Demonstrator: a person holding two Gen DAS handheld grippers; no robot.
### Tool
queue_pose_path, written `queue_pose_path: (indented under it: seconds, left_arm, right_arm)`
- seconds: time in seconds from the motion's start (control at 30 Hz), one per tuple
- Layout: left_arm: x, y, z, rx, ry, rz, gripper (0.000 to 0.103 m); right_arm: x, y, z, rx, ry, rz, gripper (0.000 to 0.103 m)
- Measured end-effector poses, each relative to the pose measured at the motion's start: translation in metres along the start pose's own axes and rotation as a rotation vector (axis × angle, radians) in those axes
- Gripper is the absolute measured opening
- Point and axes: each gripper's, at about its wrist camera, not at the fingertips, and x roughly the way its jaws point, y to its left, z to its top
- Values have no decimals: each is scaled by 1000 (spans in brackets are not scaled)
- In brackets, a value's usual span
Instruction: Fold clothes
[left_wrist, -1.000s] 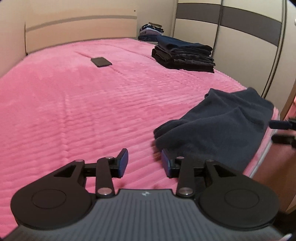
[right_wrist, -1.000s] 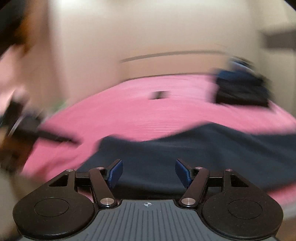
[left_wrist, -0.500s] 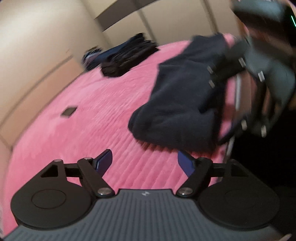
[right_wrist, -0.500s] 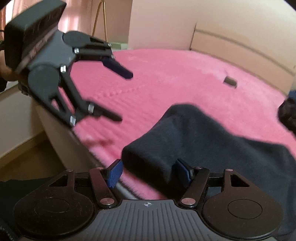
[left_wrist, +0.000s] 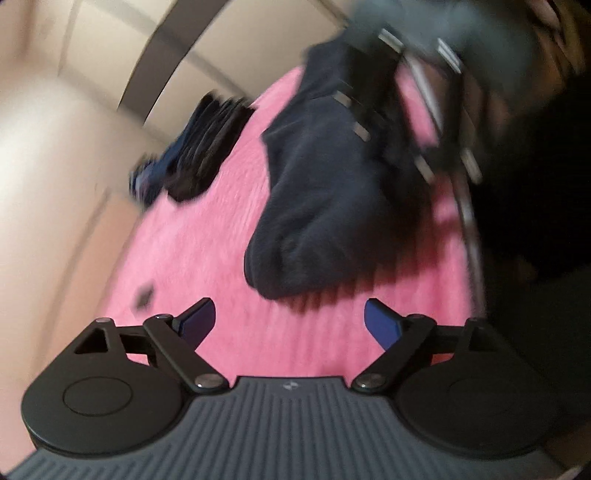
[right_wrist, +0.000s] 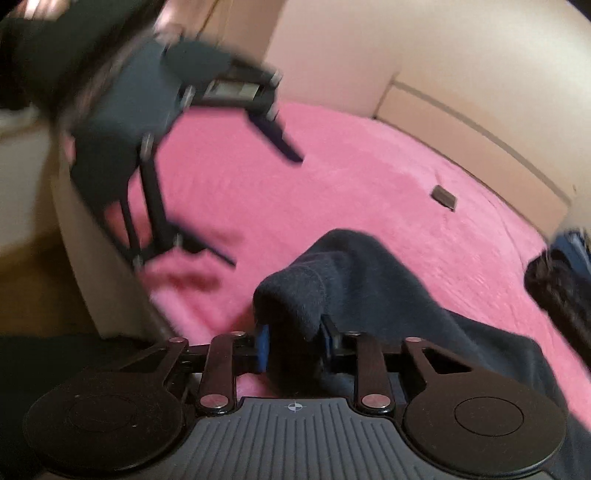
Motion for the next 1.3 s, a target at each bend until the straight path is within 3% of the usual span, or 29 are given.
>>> queue_pose_path:
  seconds: [0.2, 0.27, 0.3, 0.33, 0.37, 0.4, 0.5, 0.53, 0.57, 0.6, 0.73, 0.87, 1.03, 1.13, 1.3]
  left_arm:
    - [26, -2, 18, 338, -151, -6, 82]
    - [35, -1, 22, 420, -169, -37, 70]
    - [40, 0, 24, 444, -165, -56, 53]
    - [44, 1, 26, 468, -162, -75, 45]
    - [48, 2, 28, 492, -159, -95, 42]
    - [50, 4, 29, 487, -151, -104, 30]
    - [46, 12, 31, 411, -122, -108, 23]
    - [45, 14, 32, 386, -112, -109, 22]
    - [44, 17, 33, 361, -103, -111, 21]
    - [43, 19, 34, 335, -93, -112, 21]
    - [23, 28, 30, 238, -62, -96, 20]
    - [-18, 30, 11, 155, -2, -85, 20]
    - [-72, 39, -5, 85, 113, -98, 21]
    - [-90, 53, 5, 90, 139, -102, 21]
    - [-97, 75, 39, 156, 123, -105, 21]
  right_arm:
    - [-18, -12, 10, 37, -55, 4, 25]
    - [-23, -10, 8, 27, -61, 3, 25]
    - [-24, -8, 6, 20, -60, 2, 25]
    - [-24, -6, 4, 14, -62, -4, 25]
    - [-25, -4, 2, 7, -65, -10, 25]
    - [-26, -3, 1, -2, -67, -18, 25]
    - [-33, -2, -10, -48, -64, -90, 27]
    - [-36, -2, -16, -64, -53, -132, 36]
    - [-38, -3, -22, -79, -42, -172, 65]
    - [-39, -6, -28, -86, -30, -204, 84]
    - [-35, -10, -47, -126, 39, -265, 84]
    - [-36, -2, -43, -122, 25, -243, 84]
    - [-43, 36, -24, -126, -83, -104, 84]
    - [-39, 70, -5, -246, -165, -21, 84]
    - [-35, 103, 25, -351, -267, -36, 86]
